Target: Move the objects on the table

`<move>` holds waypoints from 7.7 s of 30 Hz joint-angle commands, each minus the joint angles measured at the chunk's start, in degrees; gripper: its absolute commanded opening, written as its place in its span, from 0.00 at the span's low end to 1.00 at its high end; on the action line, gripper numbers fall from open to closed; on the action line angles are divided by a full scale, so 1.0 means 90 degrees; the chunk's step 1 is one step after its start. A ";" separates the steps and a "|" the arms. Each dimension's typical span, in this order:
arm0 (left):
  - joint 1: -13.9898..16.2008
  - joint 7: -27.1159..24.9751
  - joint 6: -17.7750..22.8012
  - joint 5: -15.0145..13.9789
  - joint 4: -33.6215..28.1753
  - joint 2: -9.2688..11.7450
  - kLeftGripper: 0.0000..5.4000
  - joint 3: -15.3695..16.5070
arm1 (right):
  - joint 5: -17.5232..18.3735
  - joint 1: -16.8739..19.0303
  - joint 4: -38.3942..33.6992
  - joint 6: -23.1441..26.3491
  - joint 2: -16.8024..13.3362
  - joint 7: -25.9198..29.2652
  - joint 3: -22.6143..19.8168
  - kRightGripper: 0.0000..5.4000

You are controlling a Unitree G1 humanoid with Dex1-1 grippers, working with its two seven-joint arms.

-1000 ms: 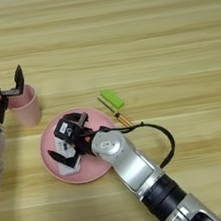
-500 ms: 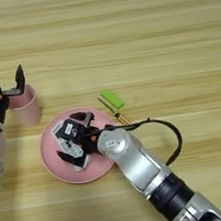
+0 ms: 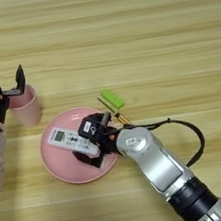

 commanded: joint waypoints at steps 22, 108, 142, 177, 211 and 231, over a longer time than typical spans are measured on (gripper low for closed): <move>-0.0063 0.0009 -0.0035 0.0080 0.0021 0.0002 1.00 -0.0045 | 0.0591 -0.0205 0.0775 0.0123 -0.0010 0.0419 -0.0214 0.82; -0.0156 0.0032 -0.0185 0.0075 0.0268 0.0004 1.00 -0.0054 | 0.1244 -0.1286 0.3923 -0.1246 -0.0617 -0.0514 -0.2887 0.54; -0.0153 0.0045 -0.0185 0.0089 0.0265 0.0001 1.00 -0.0063 | 0.1320 -0.1063 0.3262 -0.1583 -0.0518 -0.0300 -0.2815 0.94; -0.0224 0.0017 -0.0223 0.0066 0.0391 0.0000 1.00 -0.0059 | 0.2068 0.0048 0.0880 -0.3554 0.0328 0.0467 -0.2300 1.00; 0.0177 -0.0138 -0.0198 0.0116 -0.0305 -0.0060 1.00 -0.0250 | 0.0250 -0.0711 0.3920 -0.7670 0.0952 -0.3644 -0.3530 1.00; 0.1482 0.0003 0.1516 0.0065 -0.1896 -0.0389 1.00 -0.0665 | 0.0137 -0.1107 0.4700 -0.7871 0.0873 -0.4113 -0.3452 1.00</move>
